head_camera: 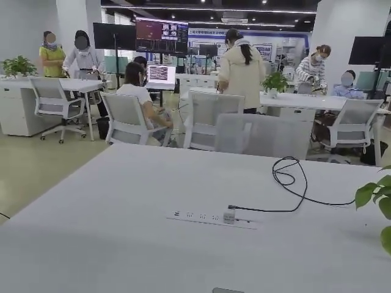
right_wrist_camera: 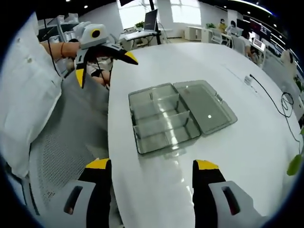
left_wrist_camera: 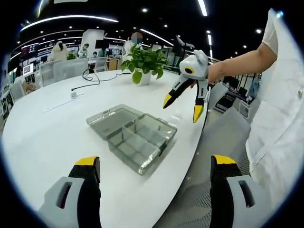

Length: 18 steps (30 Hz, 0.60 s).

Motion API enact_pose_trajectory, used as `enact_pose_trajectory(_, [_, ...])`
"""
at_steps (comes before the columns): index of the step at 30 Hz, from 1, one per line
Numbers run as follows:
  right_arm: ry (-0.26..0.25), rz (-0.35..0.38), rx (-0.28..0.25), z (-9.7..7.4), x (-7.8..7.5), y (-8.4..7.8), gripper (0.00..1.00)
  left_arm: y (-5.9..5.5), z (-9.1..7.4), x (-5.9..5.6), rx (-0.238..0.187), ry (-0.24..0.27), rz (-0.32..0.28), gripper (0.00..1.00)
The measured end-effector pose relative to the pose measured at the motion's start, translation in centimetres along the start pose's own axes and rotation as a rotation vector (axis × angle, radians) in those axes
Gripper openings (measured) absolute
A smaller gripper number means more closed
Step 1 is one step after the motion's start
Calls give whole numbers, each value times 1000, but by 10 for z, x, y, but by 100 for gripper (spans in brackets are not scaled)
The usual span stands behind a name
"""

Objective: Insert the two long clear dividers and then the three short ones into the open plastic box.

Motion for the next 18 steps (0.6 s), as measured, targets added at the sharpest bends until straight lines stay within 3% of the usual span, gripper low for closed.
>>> enact_pose_trajectory(4, [8,-111,101,11,-7,-12,62,2,0,1,-3,-3,-4,99])
enact_pose_trajectory(8, [20,-136,138,20,-11,-17,60,1,0,3,0,-4,-4,99])
enact_pose_trajectory(14, [45,-235,203,36,-15,-22,55,0,0,4,9,-7,-9,98])
enact_pose_trajectory(18, [56,-248,221,42,-19,-22,52,1,1,5,7,-9,-13,98])
Point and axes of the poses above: the centre of the closed fingertips' face, and the gripper's own axes: z roughly forward along the fingers, x roughly to its left, y roughly out of its top, the point moved 9 cm from there along -z, roughly backward along the fingers, and after that the axes turned 3 degrees about -x, right-handed, at the moved point
